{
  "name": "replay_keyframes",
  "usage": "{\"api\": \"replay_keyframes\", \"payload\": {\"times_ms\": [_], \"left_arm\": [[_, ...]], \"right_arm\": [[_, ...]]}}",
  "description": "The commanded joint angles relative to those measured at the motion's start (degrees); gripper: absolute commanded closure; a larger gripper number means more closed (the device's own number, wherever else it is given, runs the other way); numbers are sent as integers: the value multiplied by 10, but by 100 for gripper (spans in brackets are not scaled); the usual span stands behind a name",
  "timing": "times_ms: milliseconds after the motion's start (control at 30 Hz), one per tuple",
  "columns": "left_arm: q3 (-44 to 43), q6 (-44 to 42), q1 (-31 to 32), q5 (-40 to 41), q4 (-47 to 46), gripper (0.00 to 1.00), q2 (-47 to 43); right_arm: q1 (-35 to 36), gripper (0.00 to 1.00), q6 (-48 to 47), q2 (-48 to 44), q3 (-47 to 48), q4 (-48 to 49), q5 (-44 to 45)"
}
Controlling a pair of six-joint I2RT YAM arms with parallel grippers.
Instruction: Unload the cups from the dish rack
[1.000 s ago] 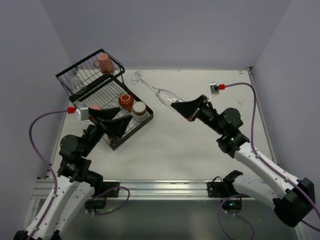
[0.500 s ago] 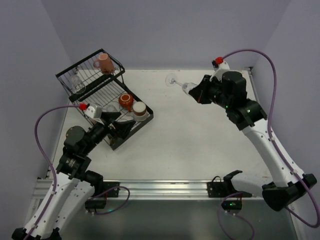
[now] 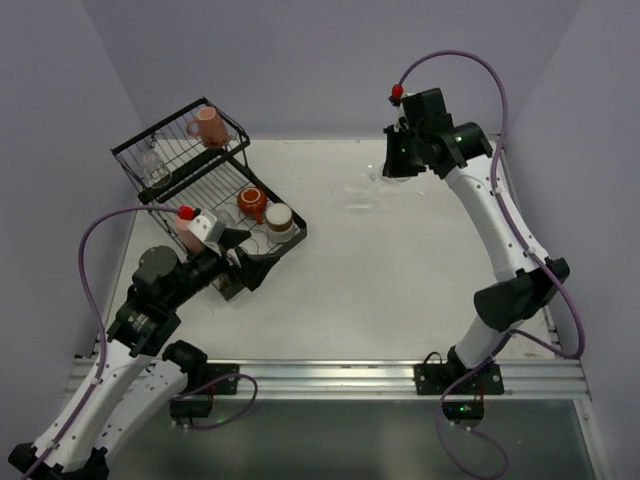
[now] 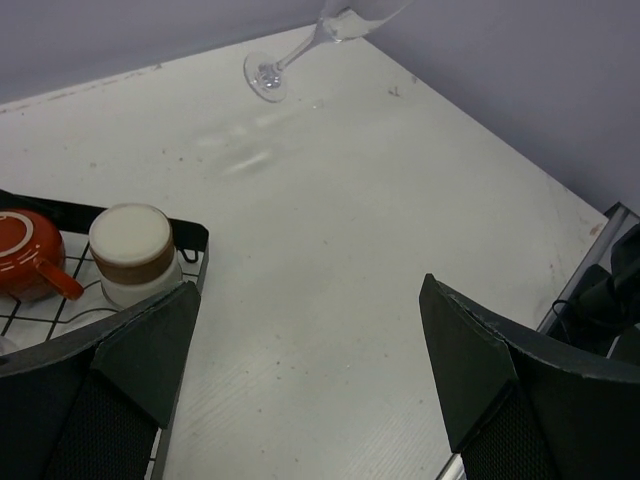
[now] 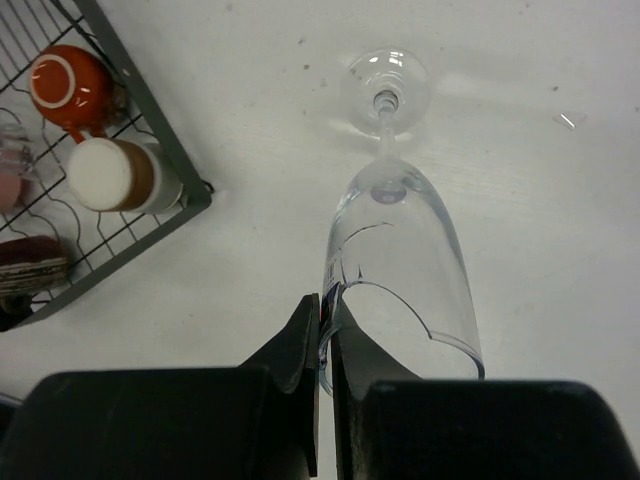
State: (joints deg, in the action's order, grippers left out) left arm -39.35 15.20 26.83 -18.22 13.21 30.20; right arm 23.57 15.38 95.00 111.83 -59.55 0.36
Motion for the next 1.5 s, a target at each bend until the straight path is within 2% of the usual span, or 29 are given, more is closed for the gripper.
{"api": "replay_keyframes", "payload": {"times_ms": [0,167,333,600,1200,1367,1467], "left_arm": [[-2,-25,18,20,9,0,0],[-2,-25,40,21,9,0,7],[-1,-25,52,21,9,0,12],[-1,-25,56,26,9,0,21],[-3,-25,52,35,10,0,41],[-4,-24,50,35,10,0,46],[-3,-24,48,35,10,0,48]], "right_arm": [[-5,100,-29,33,72,-54,27],[-10,100,-46,104,158,-110,32],[-13,100,-56,149,203,-138,31],[-19,100,-61,207,233,-140,19],[-26,100,-80,265,259,-131,10],[-27,95,-87,270,262,-124,10],[-27,88,-90,277,270,-122,10]]}}
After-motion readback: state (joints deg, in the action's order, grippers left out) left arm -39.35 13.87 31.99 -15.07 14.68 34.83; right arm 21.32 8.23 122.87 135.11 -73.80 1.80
